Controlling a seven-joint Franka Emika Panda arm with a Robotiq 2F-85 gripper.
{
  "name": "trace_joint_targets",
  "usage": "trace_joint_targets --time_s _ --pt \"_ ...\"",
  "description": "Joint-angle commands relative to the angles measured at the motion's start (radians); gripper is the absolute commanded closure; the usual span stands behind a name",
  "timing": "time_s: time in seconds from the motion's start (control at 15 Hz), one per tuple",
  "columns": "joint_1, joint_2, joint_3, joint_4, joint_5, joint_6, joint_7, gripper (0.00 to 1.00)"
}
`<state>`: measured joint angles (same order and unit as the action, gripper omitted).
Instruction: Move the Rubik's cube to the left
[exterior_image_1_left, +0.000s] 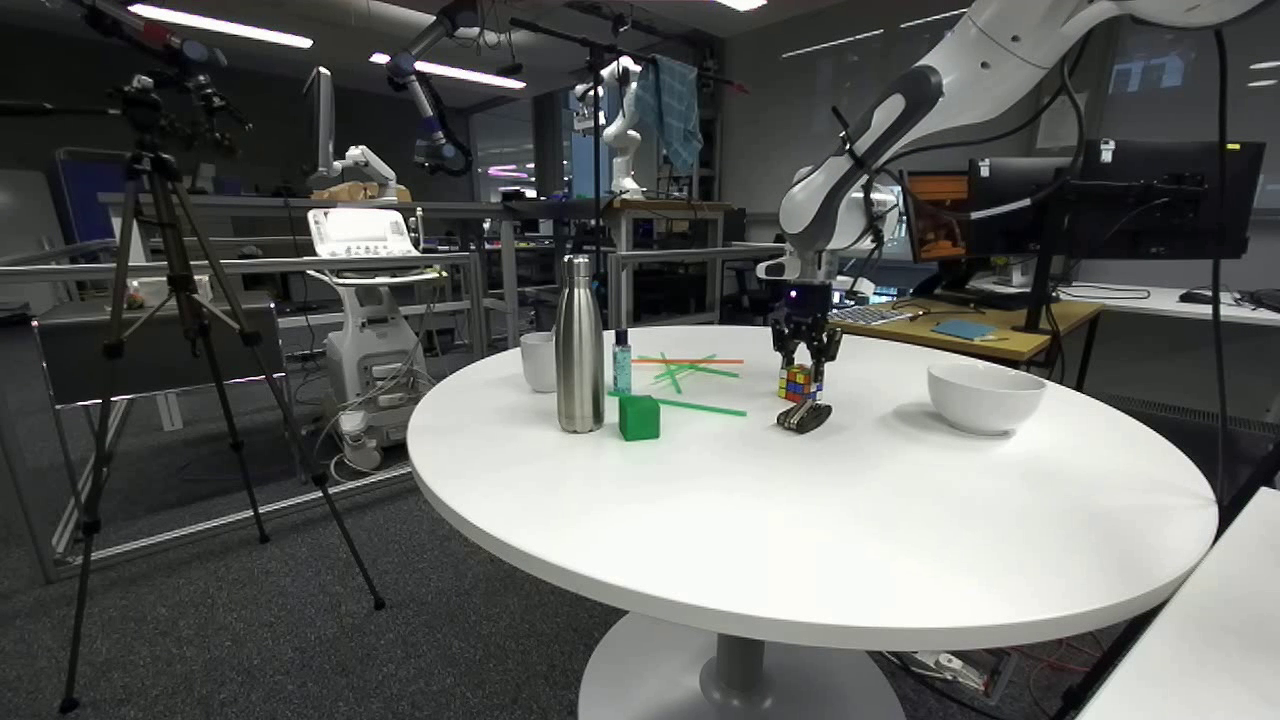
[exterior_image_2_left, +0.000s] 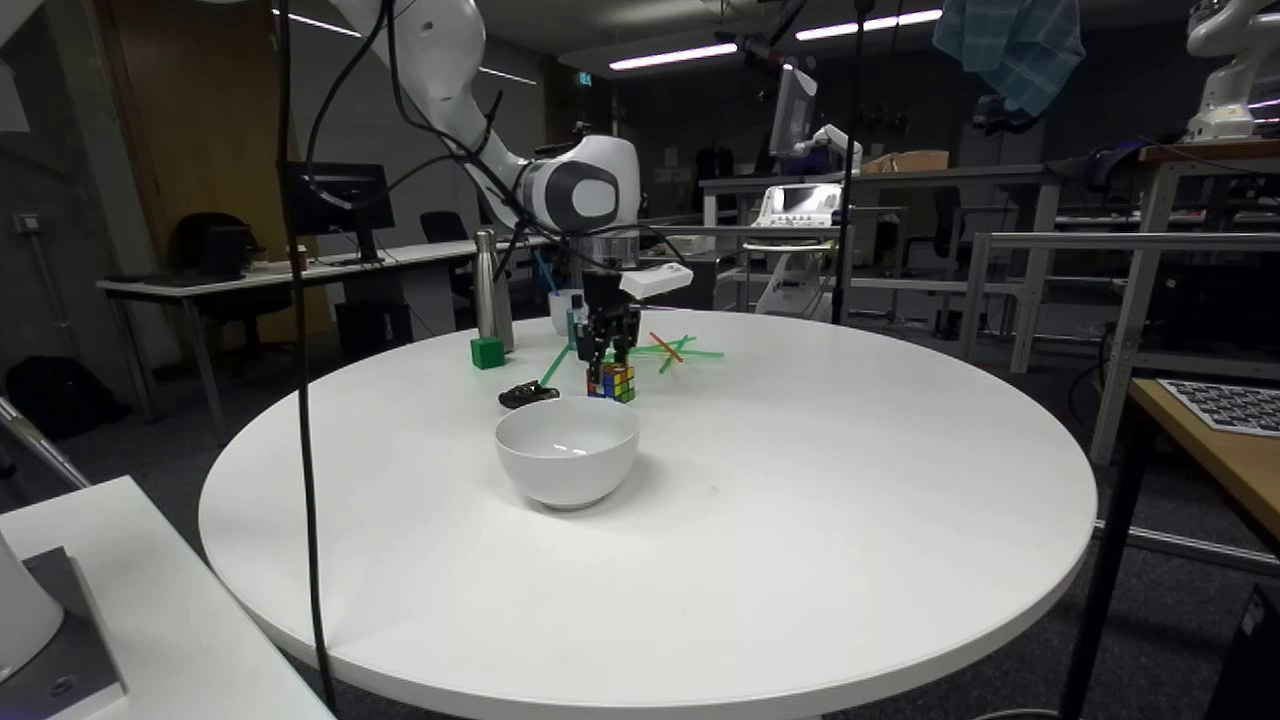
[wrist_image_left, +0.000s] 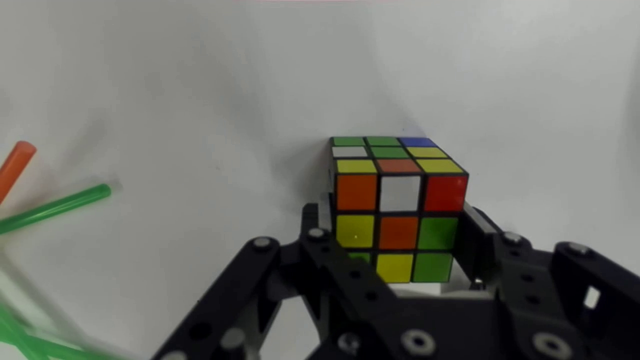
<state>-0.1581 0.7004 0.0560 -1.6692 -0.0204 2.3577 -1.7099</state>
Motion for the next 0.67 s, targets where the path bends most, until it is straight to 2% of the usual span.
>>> trace_joint_targets --time_s 0.0,0.6 --pt "-0.010 0.001 0.009 0.039 -0.010 -0.033 -0.004 0.67" --pt "0.001 -0.127 0.016 -0.059 0.006 0.049 0.034 0.67"
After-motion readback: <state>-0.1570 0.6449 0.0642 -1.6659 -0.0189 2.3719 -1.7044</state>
